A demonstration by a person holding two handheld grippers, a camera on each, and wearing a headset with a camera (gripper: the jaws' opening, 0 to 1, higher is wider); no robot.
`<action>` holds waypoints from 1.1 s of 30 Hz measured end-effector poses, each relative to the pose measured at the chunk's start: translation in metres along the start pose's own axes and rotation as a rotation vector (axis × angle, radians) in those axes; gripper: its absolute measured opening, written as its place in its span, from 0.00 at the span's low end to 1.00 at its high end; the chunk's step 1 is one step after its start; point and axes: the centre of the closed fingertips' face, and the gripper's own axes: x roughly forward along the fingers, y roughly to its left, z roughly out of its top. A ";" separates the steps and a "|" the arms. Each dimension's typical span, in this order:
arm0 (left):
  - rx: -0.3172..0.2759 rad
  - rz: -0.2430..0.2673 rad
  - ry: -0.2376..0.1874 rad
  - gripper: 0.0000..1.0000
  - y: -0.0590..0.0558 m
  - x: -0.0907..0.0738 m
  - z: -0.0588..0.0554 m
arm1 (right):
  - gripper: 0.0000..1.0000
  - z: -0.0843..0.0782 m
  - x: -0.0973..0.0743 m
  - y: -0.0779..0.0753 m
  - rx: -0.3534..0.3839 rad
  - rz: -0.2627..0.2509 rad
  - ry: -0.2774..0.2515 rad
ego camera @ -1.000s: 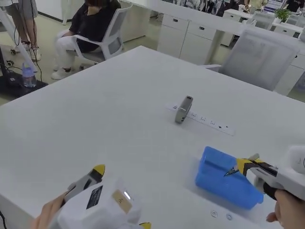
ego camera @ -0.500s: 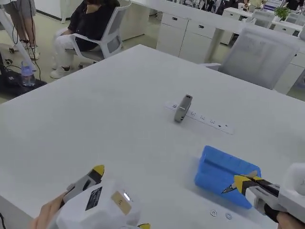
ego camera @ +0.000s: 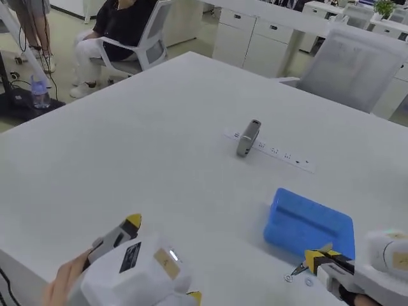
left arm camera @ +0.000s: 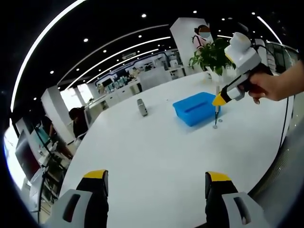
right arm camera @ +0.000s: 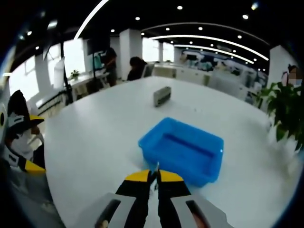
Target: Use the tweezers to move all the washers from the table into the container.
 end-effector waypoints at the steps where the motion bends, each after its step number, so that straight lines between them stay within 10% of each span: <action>1: 0.001 -0.001 0.001 0.86 0.000 0.000 0.000 | 0.02 0.000 0.000 -0.001 -0.003 -0.004 0.001; 33: 0.018 -0.007 0.015 0.85 -0.003 0.002 -0.002 | 0.00 -0.009 0.004 0.003 -0.054 -0.047 -0.027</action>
